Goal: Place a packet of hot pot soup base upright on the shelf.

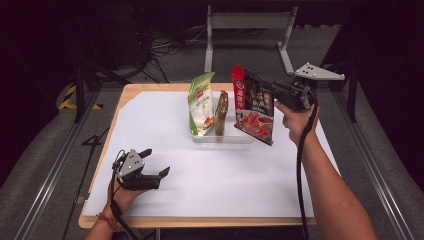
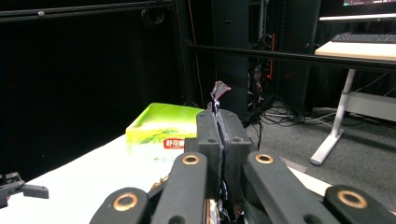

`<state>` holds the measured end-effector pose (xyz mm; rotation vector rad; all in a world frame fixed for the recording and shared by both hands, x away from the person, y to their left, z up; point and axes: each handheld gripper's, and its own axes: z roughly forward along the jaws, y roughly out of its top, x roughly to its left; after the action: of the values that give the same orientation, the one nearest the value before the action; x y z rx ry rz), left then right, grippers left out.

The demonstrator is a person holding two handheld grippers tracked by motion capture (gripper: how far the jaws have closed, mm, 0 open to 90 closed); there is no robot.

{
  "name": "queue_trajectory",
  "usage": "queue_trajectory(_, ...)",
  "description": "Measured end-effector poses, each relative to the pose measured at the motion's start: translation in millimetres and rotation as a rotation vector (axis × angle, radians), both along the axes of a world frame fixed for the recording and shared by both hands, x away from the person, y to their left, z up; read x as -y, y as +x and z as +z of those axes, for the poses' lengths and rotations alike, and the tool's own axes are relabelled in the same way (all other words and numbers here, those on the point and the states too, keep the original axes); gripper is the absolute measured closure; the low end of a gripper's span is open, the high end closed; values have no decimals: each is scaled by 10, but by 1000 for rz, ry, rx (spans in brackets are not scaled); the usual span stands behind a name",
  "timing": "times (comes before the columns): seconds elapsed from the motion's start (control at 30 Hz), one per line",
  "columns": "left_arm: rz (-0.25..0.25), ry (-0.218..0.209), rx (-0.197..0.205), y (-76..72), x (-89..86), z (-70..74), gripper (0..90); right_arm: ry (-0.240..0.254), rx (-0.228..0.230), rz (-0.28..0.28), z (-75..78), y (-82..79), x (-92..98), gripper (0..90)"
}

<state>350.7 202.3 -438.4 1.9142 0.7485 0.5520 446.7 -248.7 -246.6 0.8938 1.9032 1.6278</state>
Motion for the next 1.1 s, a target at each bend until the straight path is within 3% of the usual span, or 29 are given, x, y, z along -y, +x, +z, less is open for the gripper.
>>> queue_trajectory(0.67, -10, -7, -10, -8, -2, -4, 121, -12, -15, -21, -56, 265, -160, 885)
queue_trajectory(1.1, -17, -14, 0, -9, -18, 3, 123, -20, -38, -32, -179, 470, -301, 884)
